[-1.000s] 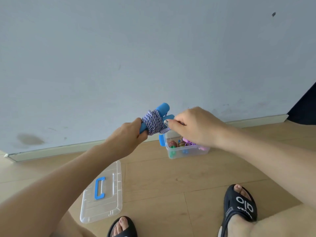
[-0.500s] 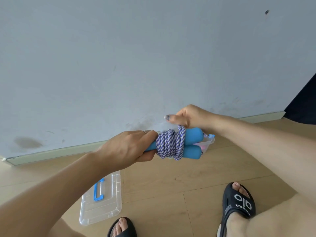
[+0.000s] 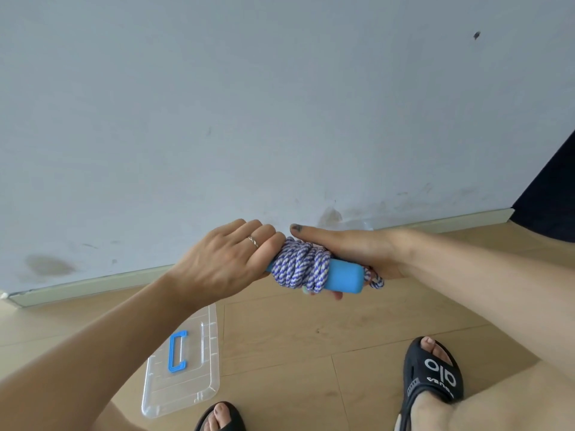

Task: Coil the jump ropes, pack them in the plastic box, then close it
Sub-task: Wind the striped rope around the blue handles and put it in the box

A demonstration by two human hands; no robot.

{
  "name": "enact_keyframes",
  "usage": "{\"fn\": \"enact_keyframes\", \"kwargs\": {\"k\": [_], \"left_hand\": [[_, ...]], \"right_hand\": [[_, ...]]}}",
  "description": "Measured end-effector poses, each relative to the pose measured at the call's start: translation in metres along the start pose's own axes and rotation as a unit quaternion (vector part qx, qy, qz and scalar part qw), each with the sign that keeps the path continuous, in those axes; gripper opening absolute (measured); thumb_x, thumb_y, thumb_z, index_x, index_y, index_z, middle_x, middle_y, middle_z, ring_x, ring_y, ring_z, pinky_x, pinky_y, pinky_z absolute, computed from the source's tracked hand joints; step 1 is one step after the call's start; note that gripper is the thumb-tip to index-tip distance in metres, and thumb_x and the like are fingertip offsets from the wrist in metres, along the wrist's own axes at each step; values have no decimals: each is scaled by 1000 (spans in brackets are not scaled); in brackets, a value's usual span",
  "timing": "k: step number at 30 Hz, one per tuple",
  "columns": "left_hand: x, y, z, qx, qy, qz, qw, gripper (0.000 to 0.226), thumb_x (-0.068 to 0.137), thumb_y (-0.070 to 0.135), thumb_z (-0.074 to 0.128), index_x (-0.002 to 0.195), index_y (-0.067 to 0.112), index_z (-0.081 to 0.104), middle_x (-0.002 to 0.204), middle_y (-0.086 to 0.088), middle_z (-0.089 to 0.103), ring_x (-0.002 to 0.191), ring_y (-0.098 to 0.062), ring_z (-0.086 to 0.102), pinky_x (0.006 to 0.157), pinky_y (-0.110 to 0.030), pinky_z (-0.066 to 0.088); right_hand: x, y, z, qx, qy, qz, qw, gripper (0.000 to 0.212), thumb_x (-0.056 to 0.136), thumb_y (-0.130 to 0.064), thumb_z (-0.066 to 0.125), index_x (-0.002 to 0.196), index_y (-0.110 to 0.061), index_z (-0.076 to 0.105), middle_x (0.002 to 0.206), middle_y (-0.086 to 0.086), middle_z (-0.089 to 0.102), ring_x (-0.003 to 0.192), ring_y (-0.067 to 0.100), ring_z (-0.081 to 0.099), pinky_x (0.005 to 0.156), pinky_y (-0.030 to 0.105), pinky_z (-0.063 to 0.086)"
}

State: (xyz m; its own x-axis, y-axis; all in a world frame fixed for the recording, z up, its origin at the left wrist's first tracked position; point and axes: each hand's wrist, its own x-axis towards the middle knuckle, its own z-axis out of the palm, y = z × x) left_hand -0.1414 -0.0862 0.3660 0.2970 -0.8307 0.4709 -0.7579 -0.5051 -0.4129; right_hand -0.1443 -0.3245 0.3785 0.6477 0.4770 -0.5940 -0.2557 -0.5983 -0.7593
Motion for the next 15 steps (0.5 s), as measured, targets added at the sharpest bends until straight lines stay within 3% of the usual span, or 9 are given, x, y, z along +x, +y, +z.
{"fn": "enact_keyframes", "kwargs": {"k": [2,4,6,8,10,13,15], "left_hand": [[2,-2,-2,-4,-16,-22,1000,19,96,17,58,109,4,53,90,-9,62,71,-29,56,62,-42,48],[4,3,-3,-30,-57,-66,996,30,89,23,60,113,8,51,94,-5,61,77,-27,57,67,-38,46],[5,16,-4,-98,-134,-130,978,46,80,41,65,116,16,50,96,4,58,82,-22,56,73,-35,46],[8,29,-10,-222,-235,-230,918,61,71,64,68,115,30,45,96,16,55,84,-10,54,75,-31,47],[14,33,-14,-358,-308,-324,820,59,64,72,72,106,38,47,92,19,58,79,-2,55,71,-27,48],[24,29,-15,-523,-307,-365,706,29,77,54,75,94,35,62,88,17,71,77,-1,66,75,-32,58],[26,31,-16,-578,-288,-375,665,11,86,35,74,91,28,67,86,7,75,77,-15,73,72,-42,62]], "right_hand": [[-3,-5,2,-12,74,-20,997,80,71,-94,37,83,-22,68,77,9,70,59,19,58,68,36,37],[-3,-7,4,-93,168,-37,981,78,75,-91,35,70,-18,64,63,6,64,52,17,54,59,30,39],[0,-7,7,-263,258,-69,927,79,78,-88,29,61,-16,58,57,-1,60,52,16,54,53,29,37],[3,-6,9,-434,318,-101,837,80,80,-86,23,62,-16,56,55,-2,57,56,18,57,50,31,32],[7,-4,9,-519,343,-151,768,78,83,-82,19,67,-16,57,54,-2,51,59,24,57,48,31,24],[15,-3,18,-565,357,-266,695,71,89,-74,16,62,-17,48,47,0,49,45,29,46,45,27,19],[19,-5,27,-552,373,-320,674,65,91,-70,19,59,-18,41,43,1,48,38,28,38,45,25,22]]}}
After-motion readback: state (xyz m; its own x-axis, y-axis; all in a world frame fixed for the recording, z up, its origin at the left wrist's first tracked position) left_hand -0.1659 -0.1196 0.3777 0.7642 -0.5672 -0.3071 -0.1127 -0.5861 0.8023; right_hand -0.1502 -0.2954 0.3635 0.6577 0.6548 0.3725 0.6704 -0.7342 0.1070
